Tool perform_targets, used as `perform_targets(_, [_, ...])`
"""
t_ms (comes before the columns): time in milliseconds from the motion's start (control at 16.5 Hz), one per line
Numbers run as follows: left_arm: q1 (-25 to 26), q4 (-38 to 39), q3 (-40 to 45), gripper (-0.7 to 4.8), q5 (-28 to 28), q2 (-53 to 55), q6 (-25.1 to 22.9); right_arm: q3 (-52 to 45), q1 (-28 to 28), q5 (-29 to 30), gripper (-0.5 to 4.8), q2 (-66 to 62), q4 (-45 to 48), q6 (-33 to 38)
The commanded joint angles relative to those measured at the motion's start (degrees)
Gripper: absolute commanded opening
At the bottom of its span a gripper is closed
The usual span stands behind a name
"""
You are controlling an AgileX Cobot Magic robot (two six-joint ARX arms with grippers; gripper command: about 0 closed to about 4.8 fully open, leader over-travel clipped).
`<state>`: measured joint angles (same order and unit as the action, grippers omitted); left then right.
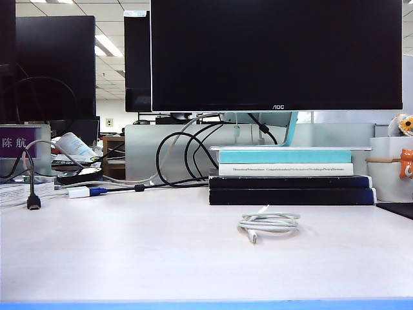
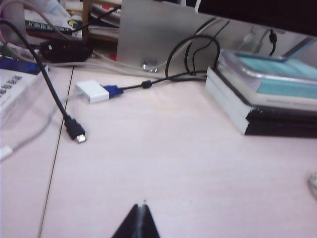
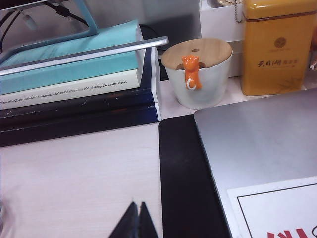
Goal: Unfold the white charging cable into a straight cable.
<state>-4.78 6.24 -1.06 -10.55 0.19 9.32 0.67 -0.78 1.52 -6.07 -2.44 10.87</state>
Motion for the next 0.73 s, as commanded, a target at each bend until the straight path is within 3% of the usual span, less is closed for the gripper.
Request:
perform_targets(61, [-0.1, -0.2, -1.3, -0.05, -0.4, -0.1, 0.6, -0.1, 0.1, 0.0, -0.05, 0.1, 0.8, 0.0])
perform_targets(424, [-0.1, 1.9, -6.5, -0.05, 2.5, 0.5, 0.2, 5.1, 0.1, -5.2, -0.05, 0.1, -7.6, 0.0])
perform_targets(605, [0.0, 3.0, -15.3, -0.05, 6.1, 5.7, 0.2, 11.9, 0.1, -10.3, -0.05, -0.1, -7.6, 0.1])
perform_targets(726, [0.0, 3.2, -20.8, -0.05, 5.6, 12.6, -0.1, 14.9, 0.1, -12.3, -0.05, -0.2, -7.1, 0.0])
